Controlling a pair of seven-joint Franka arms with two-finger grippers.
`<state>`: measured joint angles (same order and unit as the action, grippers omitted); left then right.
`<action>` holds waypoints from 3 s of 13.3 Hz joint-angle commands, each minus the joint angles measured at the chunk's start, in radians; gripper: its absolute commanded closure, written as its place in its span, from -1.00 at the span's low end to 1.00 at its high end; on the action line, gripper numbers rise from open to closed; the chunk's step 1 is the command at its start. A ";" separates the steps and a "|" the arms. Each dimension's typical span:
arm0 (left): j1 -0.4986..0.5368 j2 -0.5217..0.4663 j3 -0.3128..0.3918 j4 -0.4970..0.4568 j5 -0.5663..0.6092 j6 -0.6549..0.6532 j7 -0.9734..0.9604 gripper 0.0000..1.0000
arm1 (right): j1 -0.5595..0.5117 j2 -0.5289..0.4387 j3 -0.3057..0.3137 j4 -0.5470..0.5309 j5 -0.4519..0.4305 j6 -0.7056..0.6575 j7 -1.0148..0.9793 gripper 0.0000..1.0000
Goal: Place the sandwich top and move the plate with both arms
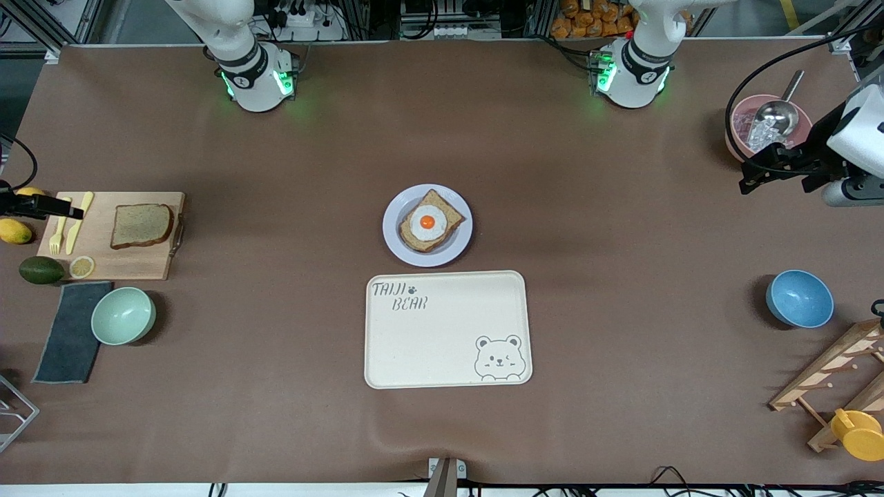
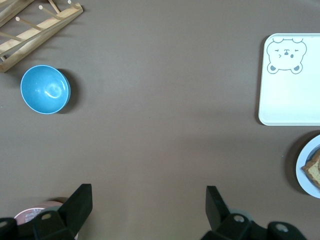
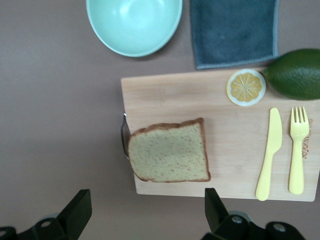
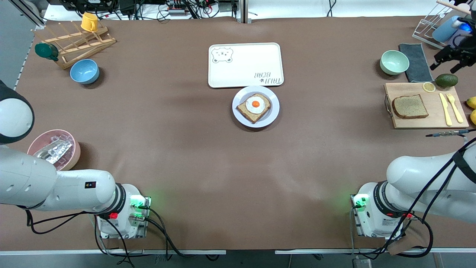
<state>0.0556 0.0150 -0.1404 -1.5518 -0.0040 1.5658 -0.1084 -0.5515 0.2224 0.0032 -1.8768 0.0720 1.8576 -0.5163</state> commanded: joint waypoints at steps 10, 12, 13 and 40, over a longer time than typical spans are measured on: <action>0.009 -0.007 -0.001 -0.005 -0.021 0.002 -0.013 -1.00 | -0.084 0.136 0.018 -0.067 0.038 0.189 -0.240 -1.00; 0.009 -0.007 -0.001 -0.005 -0.021 0.002 -0.013 -1.00 | -0.085 0.167 0.018 -0.067 0.045 0.204 -0.270 -0.97; 0.009 -0.007 -0.001 -0.005 -0.021 0.002 -0.013 -1.00 | -0.090 0.185 0.018 -0.067 0.048 0.215 -0.290 -0.95; 0.012 -0.003 -0.001 -0.004 -0.021 0.008 -0.007 -1.00 | -0.137 0.281 0.020 -0.096 0.084 0.301 -0.416 0.83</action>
<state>0.0592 0.0166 -0.1388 -1.5531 -0.0040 1.5663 -0.1085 -0.6632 0.5043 0.0051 -1.9611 0.1412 2.1493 -0.9104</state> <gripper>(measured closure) 0.000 0.767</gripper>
